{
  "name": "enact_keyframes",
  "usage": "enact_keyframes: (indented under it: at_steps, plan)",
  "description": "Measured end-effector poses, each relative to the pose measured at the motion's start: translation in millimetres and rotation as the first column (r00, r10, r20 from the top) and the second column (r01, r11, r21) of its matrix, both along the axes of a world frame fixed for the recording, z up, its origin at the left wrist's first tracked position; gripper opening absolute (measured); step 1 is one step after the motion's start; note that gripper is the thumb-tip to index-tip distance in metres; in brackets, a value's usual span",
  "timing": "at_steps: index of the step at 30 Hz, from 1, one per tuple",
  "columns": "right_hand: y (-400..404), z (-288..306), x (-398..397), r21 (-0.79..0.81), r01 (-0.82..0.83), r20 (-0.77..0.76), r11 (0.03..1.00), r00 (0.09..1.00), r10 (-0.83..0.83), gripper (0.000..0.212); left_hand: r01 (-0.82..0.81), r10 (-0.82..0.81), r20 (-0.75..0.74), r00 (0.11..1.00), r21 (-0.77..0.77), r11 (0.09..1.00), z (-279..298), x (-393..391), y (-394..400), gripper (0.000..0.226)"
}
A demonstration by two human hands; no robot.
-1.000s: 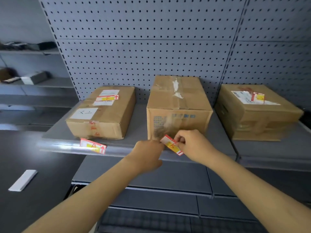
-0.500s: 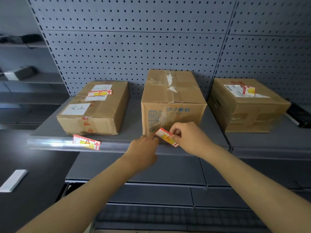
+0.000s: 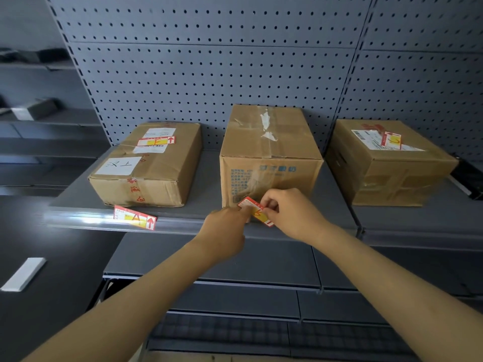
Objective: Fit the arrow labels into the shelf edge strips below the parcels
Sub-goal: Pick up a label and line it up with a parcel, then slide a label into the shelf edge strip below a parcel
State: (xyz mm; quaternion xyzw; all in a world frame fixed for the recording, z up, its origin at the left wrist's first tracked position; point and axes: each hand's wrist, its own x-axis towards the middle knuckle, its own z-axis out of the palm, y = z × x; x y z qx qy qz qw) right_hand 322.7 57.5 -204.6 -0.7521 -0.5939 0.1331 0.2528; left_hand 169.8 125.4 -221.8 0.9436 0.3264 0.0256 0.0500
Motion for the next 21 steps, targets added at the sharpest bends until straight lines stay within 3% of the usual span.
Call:
enact_keyframes:
  at_steps: [8,14,21]
  plan:
    - [6,-3,-4,0.004,0.000,0.068,1.000,0.998,0.000,0.006,0.010,-0.013,-0.034,0.999,-0.091,0.996,11,-9,-4,0.023]
    - [8,-5,-11,-0.064,0.002,0.183,0.998,0.983,0.009,0.014,0.016,-0.018,-0.120,0.993,-0.014,1.000,11,-5,-7,0.024]
    - [4,3,-13,-0.132,-0.017,0.248,0.991,0.967,0.050,0.020,0.051,-0.051,-0.278,0.959,-0.008,0.999,12,6,-5,0.046]
